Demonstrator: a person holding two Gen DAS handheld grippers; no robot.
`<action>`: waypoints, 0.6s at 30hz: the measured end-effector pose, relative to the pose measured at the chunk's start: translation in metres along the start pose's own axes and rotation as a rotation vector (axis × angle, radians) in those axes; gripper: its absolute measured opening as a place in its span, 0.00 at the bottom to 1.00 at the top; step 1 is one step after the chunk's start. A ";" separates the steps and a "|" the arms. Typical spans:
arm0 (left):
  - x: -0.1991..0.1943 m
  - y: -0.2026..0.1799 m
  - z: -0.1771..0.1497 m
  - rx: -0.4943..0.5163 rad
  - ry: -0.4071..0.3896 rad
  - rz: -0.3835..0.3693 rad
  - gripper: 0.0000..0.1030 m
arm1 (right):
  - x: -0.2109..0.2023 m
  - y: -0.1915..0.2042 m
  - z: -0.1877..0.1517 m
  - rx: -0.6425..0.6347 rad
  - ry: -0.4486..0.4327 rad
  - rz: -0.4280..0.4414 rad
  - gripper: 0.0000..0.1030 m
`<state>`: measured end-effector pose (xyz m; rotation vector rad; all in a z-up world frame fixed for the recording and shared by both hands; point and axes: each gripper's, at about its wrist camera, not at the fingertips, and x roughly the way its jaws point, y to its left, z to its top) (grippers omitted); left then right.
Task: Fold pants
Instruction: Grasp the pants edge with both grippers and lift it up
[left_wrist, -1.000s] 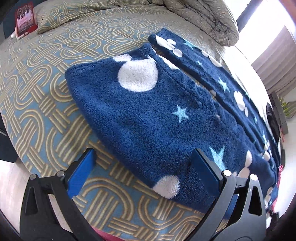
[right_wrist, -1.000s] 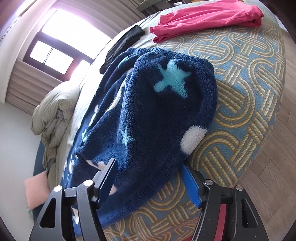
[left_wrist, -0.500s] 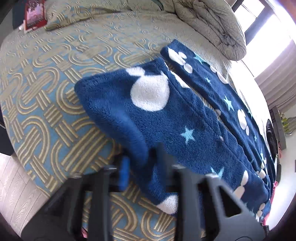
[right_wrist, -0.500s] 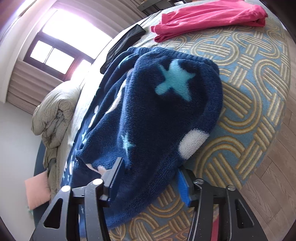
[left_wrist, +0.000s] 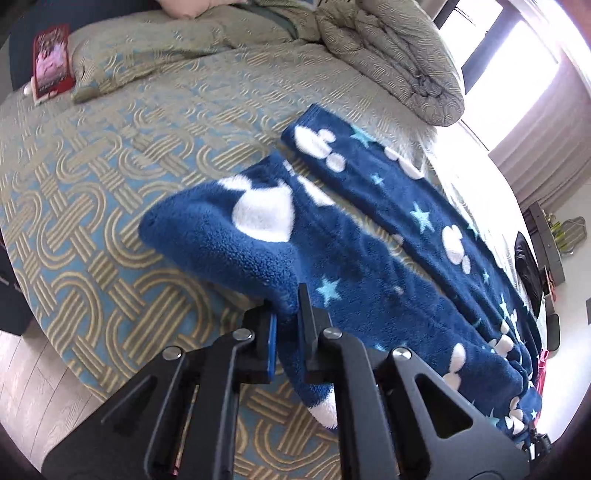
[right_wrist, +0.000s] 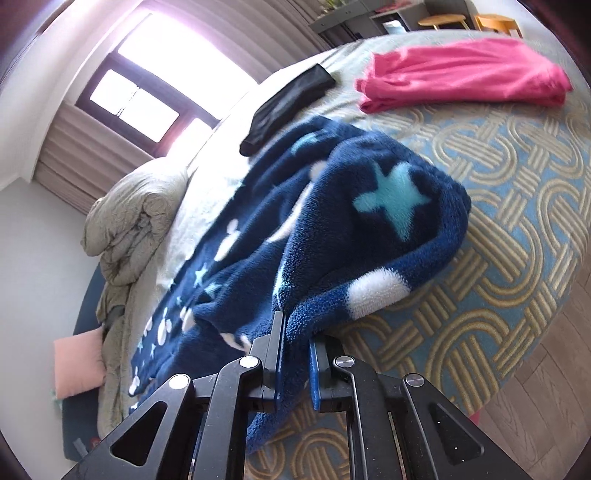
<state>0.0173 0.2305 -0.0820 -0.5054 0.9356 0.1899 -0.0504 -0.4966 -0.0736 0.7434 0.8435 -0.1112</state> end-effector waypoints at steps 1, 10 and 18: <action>-0.003 -0.004 0.003 0.008 -0.010 -0.009 0.09 | -0.002 0.005 0.003 -0.011 -0.008 0.010 0.09; -0.025 -0.041 0.033 0.075 -0.098 -0.020 0.09 | -0.021 0.063 0.033 -0.205 -0.147 0.010 0.07; -0.015 -0.066 0.055 0.090 -0.105 -0.011 0.09 | -0.002 0.089 0.059 -0.285 -0.174 -0.039 0.07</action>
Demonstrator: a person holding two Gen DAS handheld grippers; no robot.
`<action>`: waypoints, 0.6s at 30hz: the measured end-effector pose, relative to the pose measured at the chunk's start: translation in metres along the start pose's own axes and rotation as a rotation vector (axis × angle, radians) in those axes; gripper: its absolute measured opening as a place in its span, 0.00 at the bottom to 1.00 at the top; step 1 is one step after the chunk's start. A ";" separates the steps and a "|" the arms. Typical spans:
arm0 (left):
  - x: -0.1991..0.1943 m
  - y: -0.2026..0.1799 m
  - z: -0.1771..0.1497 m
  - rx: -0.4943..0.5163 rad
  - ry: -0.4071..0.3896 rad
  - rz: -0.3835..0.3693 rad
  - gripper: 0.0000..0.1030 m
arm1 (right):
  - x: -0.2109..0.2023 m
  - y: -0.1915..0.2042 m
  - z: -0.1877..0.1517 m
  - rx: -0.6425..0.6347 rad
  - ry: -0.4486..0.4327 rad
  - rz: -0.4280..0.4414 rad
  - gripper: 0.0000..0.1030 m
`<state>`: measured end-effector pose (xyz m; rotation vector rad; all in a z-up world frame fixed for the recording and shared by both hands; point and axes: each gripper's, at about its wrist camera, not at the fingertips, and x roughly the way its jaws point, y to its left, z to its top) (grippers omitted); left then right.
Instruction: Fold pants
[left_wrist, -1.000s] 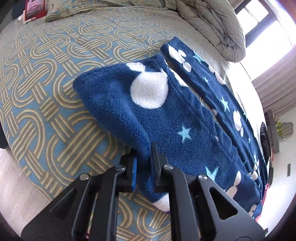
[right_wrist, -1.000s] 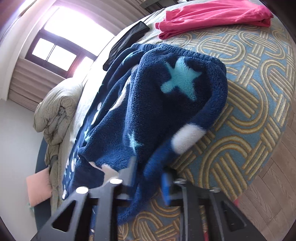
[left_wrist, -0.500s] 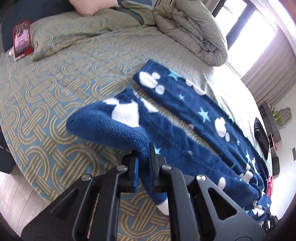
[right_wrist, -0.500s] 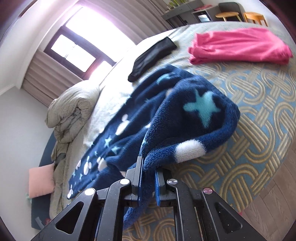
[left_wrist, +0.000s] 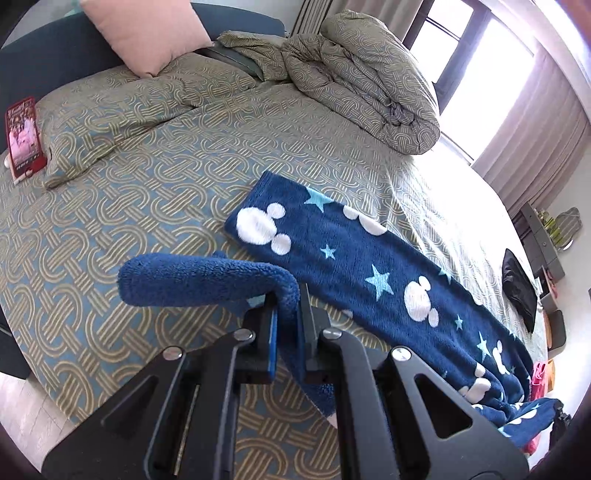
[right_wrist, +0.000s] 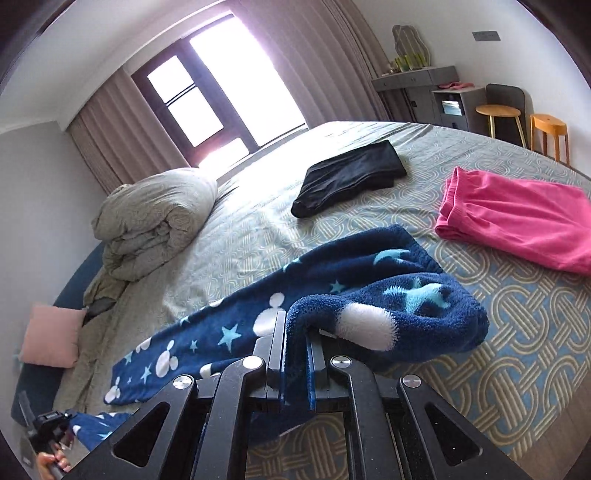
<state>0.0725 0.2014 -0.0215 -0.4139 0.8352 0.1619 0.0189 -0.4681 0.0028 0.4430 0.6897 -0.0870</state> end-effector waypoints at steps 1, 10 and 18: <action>0.002 -0.004 0.004 0.004 0.000 0.004 0.09 | 0.003 0.002 0.003 -0.004 -0.002 -0.003 0.07; 0.034 -0.044 0.041 0.025 -0.002 0.053 0.09 | 0.068 0.030 0.057 -0.084 0.014 -0.025 0.07; 0.114 -0.092 0.081 0.051 0.048 0.155 0.09 | 0.183 0.027 0.093 -0.100 0.151 -0.179 0.07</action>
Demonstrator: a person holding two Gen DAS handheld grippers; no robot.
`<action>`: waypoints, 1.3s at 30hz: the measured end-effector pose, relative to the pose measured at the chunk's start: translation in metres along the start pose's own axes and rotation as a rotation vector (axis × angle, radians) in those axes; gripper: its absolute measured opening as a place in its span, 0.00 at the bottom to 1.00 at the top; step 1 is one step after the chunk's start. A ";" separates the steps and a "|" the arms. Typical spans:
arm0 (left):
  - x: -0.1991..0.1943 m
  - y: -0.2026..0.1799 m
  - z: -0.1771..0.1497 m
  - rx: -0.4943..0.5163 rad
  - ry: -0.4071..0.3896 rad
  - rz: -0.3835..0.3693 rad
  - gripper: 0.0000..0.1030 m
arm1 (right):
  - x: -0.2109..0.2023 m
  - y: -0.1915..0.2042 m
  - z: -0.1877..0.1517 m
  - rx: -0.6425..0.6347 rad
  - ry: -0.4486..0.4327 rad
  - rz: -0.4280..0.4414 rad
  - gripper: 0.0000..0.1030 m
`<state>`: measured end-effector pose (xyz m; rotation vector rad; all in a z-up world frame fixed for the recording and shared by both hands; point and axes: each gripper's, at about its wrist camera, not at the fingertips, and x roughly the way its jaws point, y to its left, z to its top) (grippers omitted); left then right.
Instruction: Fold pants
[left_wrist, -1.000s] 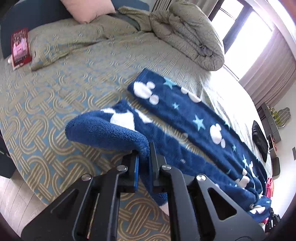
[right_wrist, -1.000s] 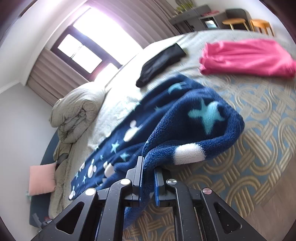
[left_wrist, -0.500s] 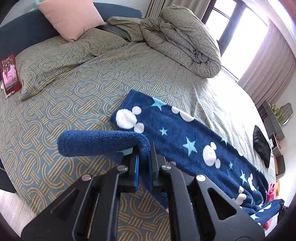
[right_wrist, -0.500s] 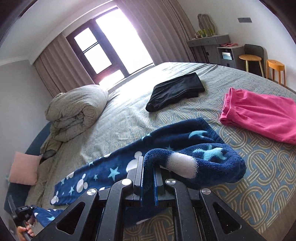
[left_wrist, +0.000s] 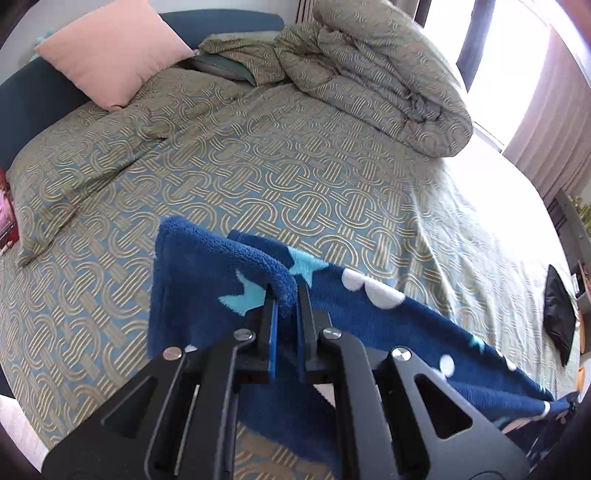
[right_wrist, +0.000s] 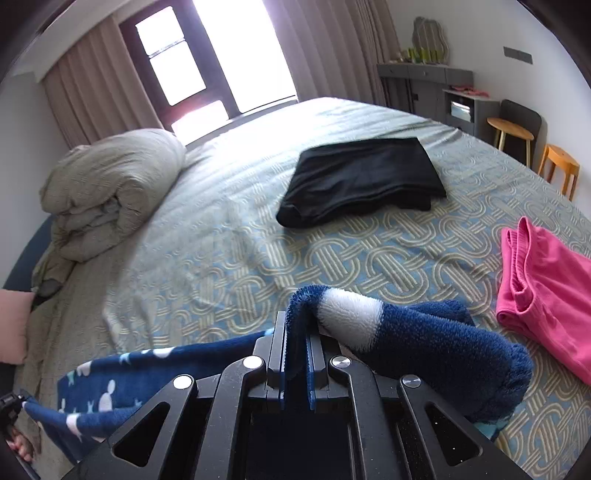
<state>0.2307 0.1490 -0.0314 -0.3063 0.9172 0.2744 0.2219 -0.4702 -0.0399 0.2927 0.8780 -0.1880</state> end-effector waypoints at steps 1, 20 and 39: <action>0.015 -0.008 0.004 0.009 0.023 0.008 0.09 | 0.016 -0.001 0.002 0.006 0.034 -0.020 0.07; 0.102 -0.033 0.024 0.129 0.068 0.086 0.56 | 0.116 -0.015 0.014 0.000 0.221 -0.128 0.15; 0.059 0.044 -0.036 0.196 0.075 0.138 0.68 | 0.019 0.143 -0.037 -0.680 0.109 -0.059 0.54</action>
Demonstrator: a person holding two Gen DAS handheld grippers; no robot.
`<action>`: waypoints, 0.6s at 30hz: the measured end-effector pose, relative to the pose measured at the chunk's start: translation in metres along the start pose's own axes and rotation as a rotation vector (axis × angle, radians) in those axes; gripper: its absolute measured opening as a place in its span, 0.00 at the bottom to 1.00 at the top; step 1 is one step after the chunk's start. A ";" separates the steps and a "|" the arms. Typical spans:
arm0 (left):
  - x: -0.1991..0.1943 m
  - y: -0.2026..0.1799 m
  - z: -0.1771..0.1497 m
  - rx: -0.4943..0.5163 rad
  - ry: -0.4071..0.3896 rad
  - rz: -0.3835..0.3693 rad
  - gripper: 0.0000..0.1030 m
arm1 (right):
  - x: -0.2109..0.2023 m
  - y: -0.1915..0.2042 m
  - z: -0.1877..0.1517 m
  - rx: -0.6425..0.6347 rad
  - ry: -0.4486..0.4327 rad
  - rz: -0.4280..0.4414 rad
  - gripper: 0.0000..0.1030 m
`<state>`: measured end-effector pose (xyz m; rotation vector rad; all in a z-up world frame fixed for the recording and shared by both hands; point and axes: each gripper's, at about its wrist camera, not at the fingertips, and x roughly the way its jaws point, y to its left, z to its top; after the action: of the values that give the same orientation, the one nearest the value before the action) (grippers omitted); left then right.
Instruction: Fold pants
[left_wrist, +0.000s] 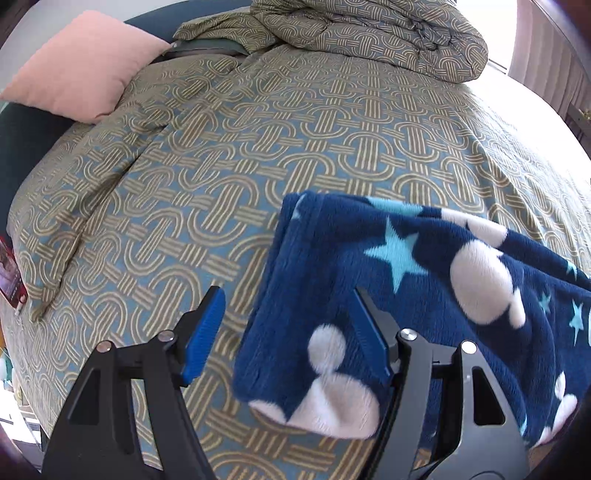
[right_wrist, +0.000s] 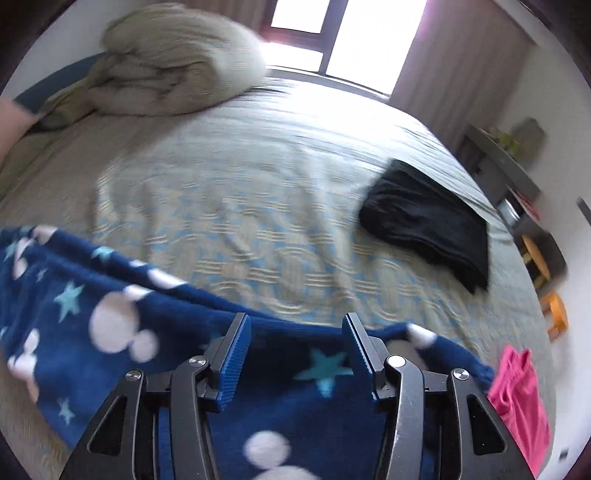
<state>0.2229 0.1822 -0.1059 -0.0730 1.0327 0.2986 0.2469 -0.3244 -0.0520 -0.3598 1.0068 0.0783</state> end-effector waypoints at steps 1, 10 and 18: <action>-0.001 0.004 -0.003 -0.007 0.001 -0.005 0.68 | -0.002 0.022 0.002 -0.077 -0.001 0.060 0.56; -0.001 0.038 -0.038 -0.104 0.046 -0.103 0.68 | 0.032 0.202 0.041 -0.557 0.047 0.427 0.57; 0.003 0.057 -0.054 -0.231 0.005 -0.257 0.68 | 0.063 0.320 0.103 -0.735 0.094 0.540 0.57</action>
<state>0.1628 0.2267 -0.1316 -0.4118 0.9778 0.1821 0.2909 0.0038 -0.1378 -0.7536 1.1238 0.9432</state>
